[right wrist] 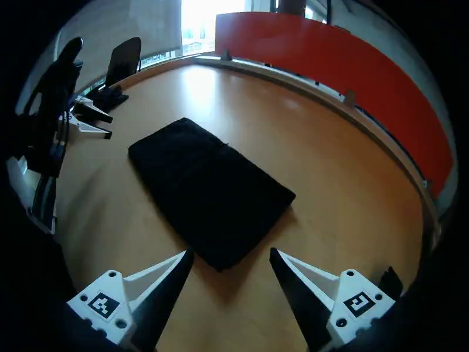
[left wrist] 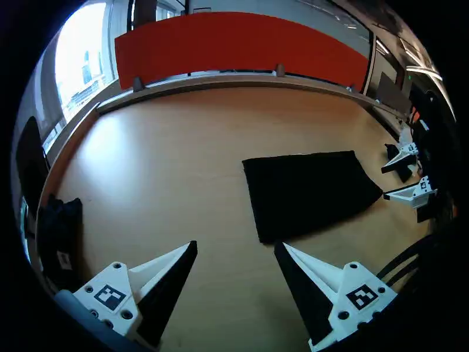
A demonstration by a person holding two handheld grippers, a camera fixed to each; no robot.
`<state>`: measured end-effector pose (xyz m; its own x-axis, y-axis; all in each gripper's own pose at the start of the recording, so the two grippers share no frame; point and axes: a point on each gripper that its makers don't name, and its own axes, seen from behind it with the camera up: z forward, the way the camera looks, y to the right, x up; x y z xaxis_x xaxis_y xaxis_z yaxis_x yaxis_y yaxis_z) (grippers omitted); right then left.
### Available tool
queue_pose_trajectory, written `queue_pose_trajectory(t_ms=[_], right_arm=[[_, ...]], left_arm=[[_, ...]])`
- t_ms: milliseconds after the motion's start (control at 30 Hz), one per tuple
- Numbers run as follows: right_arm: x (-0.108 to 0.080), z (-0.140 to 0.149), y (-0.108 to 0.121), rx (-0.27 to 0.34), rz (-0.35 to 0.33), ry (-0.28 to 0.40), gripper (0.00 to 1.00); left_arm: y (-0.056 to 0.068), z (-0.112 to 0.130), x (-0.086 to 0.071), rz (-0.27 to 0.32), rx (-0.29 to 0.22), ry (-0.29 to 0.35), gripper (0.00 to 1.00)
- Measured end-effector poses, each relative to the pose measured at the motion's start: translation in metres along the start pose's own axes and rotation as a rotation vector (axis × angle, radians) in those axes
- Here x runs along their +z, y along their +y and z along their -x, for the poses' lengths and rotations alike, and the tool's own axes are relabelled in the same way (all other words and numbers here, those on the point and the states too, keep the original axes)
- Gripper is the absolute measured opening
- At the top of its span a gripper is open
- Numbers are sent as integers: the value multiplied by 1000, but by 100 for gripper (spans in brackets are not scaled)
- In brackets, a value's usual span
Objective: Fold towel
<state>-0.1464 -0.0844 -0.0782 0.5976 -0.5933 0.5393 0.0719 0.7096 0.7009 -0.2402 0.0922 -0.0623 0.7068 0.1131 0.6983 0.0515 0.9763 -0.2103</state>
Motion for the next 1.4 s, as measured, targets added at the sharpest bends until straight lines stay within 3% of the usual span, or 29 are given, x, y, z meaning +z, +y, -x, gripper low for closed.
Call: queue_pose_trajectory(t_ms=[433,867,1200,1400], right_arm=[[-1,8,-6,-32,-38,-44,95],[-1,19,-10,-44,-62,-87,65],[4,23,-8,-43,-52,-105,33],[7,23,-12,-36,-71,-108,29]], left_arm=[[-10,-3,-10,-34,-28,78,98],[-22,-7,-24,-79,-60,177,98],[-30,-2,-32,-107,-77,198,98],[-33,1,-35,-114,-75,195,98]])
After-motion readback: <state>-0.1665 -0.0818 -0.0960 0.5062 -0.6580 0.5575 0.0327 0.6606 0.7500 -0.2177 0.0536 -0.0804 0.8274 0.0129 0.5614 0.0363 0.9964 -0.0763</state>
